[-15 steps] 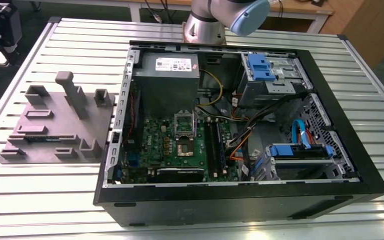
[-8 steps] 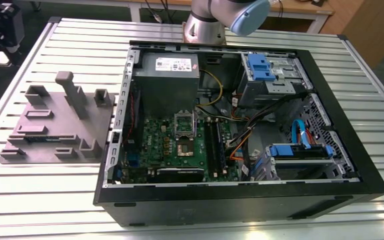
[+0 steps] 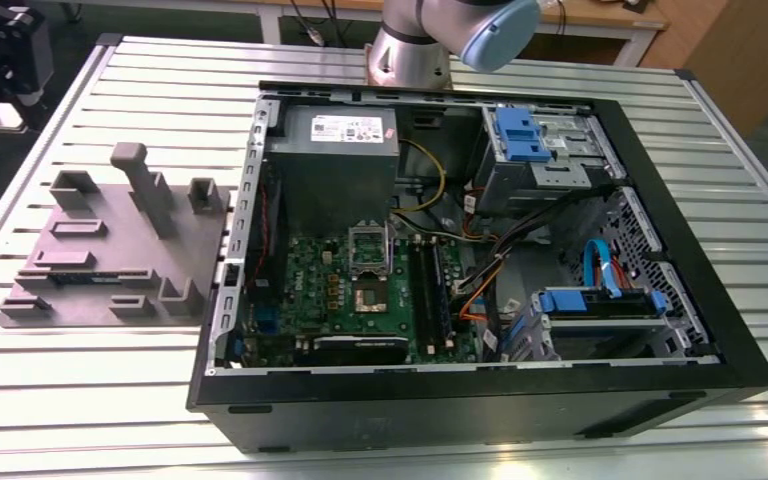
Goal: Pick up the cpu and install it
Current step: 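Pick up the cpu and move it towards the insertion slot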
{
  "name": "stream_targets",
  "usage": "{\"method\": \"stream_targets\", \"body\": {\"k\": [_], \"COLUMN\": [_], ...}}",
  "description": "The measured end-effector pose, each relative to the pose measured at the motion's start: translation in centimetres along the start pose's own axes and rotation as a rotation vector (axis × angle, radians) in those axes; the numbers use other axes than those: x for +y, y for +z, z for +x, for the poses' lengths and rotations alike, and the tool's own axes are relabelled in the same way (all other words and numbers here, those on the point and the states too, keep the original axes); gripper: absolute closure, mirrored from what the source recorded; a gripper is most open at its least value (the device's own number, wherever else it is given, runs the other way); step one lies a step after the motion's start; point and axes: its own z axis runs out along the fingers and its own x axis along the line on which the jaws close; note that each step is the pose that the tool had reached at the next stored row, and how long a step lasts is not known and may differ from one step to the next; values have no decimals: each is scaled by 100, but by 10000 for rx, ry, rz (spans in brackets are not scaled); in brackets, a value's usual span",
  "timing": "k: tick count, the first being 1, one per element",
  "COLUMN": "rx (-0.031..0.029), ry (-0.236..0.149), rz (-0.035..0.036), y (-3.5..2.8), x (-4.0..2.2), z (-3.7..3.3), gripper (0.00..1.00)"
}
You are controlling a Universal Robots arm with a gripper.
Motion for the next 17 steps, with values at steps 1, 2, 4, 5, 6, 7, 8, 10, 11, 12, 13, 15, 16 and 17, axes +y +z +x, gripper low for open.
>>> {"method": "stream_targets", "body": {"k": [1,2,4,5,6,7,8,10,11,12,13,15,16,17], "rx": [1,1,1,1,1,1,1,0,1,1,1,2,1,1], "ry": [0,0,0,0,0,0,0,0,0,0,0,0,0,0], "rz": [0,0,1,0,0,0,0,0,0,0,0,1,0,0], "y": [0,0,-1,0,0,-1,-1,0,-1,-1,-1,-1,-1,-1], "x": [0,0,1,1,1,1,2,2,2,2,2,3,3,3], "z": [-4,-8,-16,-20,-24,-27,-31,-37,-41,-43,-46,-51,-54,-56], "gripper": [53,53,53,53,53,53,53,53,53,53,53,53,53,53]}}
